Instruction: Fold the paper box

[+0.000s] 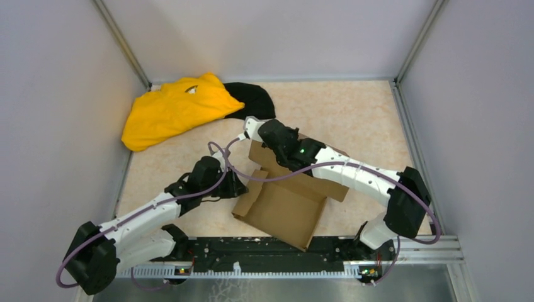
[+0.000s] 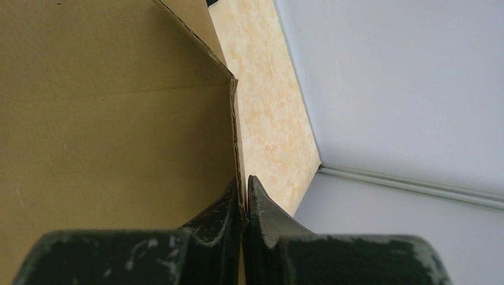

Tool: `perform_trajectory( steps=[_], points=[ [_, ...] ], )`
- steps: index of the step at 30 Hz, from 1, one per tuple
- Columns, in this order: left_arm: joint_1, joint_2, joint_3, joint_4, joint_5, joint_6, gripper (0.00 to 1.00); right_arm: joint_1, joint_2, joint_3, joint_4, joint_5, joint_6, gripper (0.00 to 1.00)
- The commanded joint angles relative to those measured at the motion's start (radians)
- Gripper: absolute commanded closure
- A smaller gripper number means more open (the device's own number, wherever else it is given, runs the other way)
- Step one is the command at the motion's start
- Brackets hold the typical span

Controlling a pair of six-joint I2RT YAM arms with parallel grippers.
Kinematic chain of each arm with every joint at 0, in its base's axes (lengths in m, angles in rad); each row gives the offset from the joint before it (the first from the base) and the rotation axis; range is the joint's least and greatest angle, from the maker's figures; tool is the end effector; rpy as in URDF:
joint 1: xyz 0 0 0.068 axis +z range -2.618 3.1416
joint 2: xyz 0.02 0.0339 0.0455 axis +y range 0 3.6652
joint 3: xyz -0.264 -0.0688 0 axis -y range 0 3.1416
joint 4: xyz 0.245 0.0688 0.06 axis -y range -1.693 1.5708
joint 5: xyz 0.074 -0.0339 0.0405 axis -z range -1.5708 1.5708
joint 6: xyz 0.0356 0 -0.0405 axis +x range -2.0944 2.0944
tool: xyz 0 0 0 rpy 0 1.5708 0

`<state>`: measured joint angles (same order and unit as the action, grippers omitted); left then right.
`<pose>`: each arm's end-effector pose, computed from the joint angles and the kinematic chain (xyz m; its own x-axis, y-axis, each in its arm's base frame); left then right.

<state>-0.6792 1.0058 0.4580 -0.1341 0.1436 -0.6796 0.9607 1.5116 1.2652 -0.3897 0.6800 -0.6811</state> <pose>0.1554 -0.1320 0.1912 -0.8265 -0.1322 -0.5472 0.2426 0.7935 -0.5581 0.2122 0.2645 0.3151 -0.0456 -0.9198 -0.3897 -0.4843 0.3616 -0.7967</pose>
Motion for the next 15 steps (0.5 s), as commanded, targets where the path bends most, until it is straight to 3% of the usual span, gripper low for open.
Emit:
perform_trajectory(
  steps=[1,15],
  points=[
    [-0.013,-0.038,-0.035,-0.032,-0.012,-0.021,0.64,0.03,-0.064,-0.023,0.064,0.076,0.006,0.94],
    [-0.026,-0.086,-0.057,-0.018,-0.054,-0.023,0.63,0.144,-0.074,-0.078,0.08,0.2,0.007,0.94]
  ],
)
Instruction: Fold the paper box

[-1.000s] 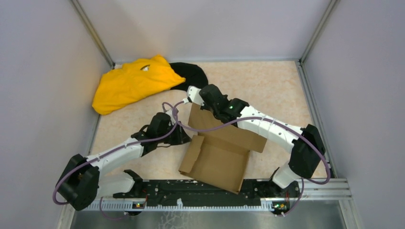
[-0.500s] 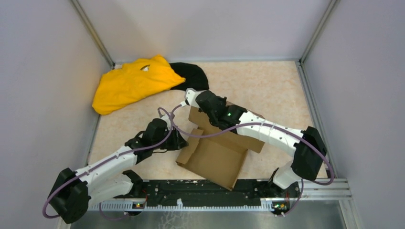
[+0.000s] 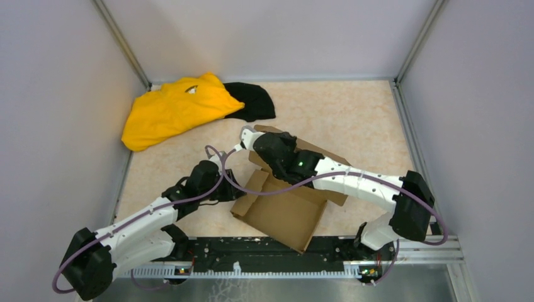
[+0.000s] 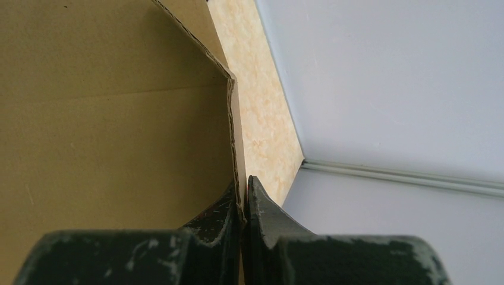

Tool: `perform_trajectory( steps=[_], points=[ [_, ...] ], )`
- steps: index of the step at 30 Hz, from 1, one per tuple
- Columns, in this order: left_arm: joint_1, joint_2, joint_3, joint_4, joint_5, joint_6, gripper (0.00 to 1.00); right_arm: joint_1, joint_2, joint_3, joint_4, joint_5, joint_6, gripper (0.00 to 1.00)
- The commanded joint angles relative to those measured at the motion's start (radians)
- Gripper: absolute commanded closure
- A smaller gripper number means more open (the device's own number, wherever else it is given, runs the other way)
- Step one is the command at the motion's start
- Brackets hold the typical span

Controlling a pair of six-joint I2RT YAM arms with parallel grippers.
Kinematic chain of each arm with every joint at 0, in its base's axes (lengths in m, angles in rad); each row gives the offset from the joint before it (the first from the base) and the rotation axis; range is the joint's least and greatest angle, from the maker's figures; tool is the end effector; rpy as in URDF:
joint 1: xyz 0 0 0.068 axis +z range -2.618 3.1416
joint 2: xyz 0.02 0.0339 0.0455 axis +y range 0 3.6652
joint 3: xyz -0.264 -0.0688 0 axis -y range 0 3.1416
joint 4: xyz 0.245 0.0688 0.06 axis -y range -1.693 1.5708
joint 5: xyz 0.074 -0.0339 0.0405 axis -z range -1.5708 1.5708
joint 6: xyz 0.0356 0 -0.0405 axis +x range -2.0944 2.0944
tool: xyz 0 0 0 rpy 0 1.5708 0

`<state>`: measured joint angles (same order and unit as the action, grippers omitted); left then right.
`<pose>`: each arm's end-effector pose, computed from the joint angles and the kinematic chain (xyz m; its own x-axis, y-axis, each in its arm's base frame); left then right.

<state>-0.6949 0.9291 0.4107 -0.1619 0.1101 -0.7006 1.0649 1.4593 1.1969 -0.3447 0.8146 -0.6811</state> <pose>0.1431 -0.1244 0.1869 -0.8220 -0.1490 -0.5497 0.2252 0.8015 -0.5540 0.1795 0.2706 0.3141 -0.0192 -0.9261 -0.3767 -0.4154 0.3501 -0.8395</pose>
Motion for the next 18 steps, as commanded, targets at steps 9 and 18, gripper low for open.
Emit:
perform_trajectory(
  steps=[9,18],
  points=[
    [-0.033,0.002,-0.01,0.036,-0.043,-0.003,0.63,0.125,-0.009,-0.034,0.014,0.152,0.043,0.95],
    [-0.052,0.022,-0.001,0.055,-0.07,0.004,0.62,0.191,-0.006,-0.087,0.004,0.19,0.104,0.96]
  ],
)
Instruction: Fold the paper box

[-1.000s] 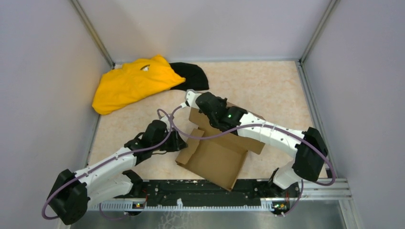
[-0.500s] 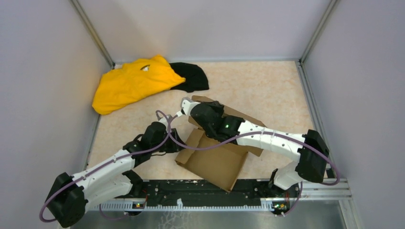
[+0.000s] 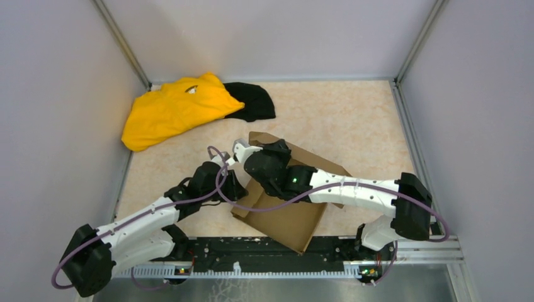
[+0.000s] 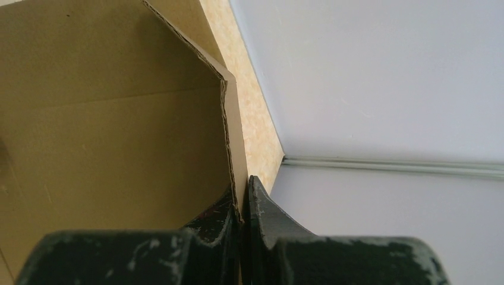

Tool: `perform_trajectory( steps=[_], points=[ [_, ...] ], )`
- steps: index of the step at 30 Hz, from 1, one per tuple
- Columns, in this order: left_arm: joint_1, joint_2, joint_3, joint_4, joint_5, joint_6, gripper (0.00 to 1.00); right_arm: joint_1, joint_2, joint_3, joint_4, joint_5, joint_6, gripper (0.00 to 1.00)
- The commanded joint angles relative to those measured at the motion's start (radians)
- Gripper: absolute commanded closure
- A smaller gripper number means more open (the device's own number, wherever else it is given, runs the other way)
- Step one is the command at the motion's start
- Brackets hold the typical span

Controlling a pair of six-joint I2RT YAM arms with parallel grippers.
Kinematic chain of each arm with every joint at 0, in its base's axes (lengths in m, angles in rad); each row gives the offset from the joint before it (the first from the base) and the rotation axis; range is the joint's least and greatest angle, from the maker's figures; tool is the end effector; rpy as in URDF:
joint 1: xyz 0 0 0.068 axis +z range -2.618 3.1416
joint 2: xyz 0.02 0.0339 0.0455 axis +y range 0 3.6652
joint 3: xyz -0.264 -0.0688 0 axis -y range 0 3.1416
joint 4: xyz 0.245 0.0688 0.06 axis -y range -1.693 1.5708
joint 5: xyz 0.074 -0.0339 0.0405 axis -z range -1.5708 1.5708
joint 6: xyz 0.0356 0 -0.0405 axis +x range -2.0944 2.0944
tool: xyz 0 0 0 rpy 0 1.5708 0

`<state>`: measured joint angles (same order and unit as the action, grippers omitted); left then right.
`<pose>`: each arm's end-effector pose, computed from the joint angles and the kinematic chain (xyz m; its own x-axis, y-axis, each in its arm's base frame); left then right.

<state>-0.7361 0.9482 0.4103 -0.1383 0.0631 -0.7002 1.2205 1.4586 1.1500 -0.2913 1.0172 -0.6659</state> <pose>0.1412 -0.1310 0.1854 -0.8099 -0.1340 -0.5710 0.2414 0.8111 -0.5328 0.1378 0.2889 0.3062 0.0039 -0.9358 -0.3524 -0.3185 0.3329 -0.8875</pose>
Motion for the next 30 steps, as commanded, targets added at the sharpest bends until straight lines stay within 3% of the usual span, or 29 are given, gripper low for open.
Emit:
perform_trajectory(
  steps=[1,16,30],
  points=[
    [-0.012,0.005,0.001,0.032,-0.025,0.004,0.61,0.04,-0.004,-0.042,-0.053,-0.01,0.094,0.96],
    [-0.064,0.152,0.059,0.075,-0.054,0.052,0.55,0.071,-0.011,-0.068,-0.065,-0.002,0.159,0.96],
    [-0.151,0.251,0.135,-0.004,-0.275,0.073,0.53,0.072,-0.021,-0.103,-0.036,-0.022,0.165,0.95]
  ],
)
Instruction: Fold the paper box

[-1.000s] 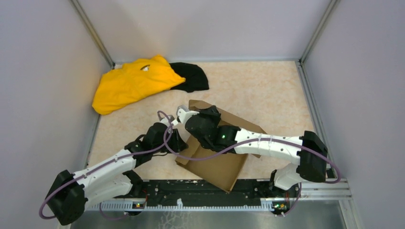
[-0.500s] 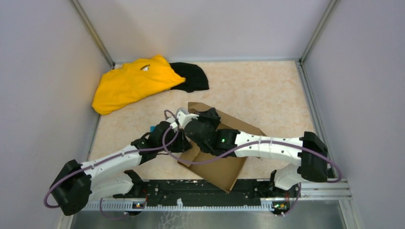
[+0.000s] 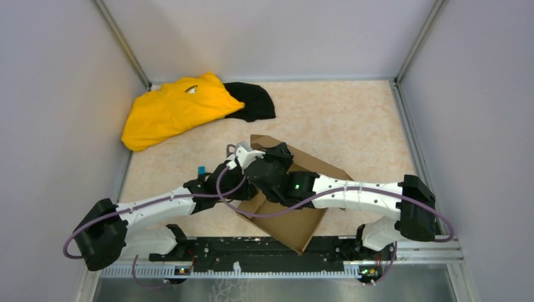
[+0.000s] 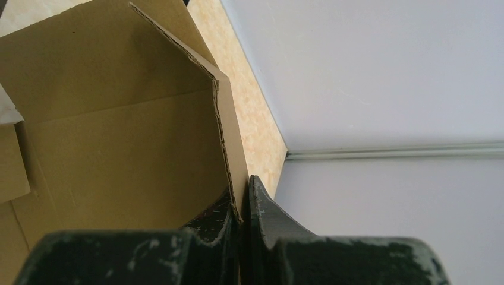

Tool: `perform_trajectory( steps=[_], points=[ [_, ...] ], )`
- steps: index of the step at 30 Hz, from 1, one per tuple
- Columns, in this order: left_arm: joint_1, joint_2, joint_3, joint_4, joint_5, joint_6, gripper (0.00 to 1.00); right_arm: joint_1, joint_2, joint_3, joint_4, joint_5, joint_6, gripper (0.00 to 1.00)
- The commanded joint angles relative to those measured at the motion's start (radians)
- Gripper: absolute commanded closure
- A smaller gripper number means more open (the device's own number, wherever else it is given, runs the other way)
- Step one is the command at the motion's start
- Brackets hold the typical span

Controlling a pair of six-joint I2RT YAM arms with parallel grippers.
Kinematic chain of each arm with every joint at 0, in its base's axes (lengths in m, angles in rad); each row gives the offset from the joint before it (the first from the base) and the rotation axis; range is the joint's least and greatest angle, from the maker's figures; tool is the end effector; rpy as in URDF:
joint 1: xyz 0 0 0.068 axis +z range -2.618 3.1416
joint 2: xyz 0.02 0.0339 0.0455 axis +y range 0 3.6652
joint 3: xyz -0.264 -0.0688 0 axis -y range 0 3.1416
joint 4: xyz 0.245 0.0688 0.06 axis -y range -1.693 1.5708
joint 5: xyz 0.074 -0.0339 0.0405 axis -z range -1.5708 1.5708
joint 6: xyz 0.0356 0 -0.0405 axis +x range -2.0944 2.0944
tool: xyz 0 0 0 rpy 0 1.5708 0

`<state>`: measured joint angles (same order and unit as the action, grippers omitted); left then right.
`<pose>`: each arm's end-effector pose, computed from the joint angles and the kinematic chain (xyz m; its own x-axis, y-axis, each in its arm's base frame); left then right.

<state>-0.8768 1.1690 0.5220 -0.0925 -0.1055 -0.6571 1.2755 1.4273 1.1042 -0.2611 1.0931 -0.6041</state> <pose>0.1495 -0.1738 0.1829 -0.7778 -0.0149 -0.6283 0.3026 0.8674 -0.3951 0.1202 0.2864 0.3041 -0.0047 -0.9128 -0.4083 -0.2757 0.3937 -0.8769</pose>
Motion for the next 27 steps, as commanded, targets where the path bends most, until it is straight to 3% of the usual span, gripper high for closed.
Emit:
perform_trajectory(
  steps=[1,15,27],
  points=[
    [-0.012,0.036,0.03,-0.057,-0.114,0.031,0.53,0.016,0.01,-0.056,-0.064,-0.099,0.102,0.95],
    [-0.059,0.091,0.106,-0.238,-0.344,0.03,0.56,0.016,-0.005,-0.079,-0.04,-0.108,0.098,0.95],
    [-0.13,0.192,0.162,-0.246,-0.437,0.014,0.65,0.016,-0.023,-0.107,-0.019,-0.12,0.097,0.95]
  ],
)
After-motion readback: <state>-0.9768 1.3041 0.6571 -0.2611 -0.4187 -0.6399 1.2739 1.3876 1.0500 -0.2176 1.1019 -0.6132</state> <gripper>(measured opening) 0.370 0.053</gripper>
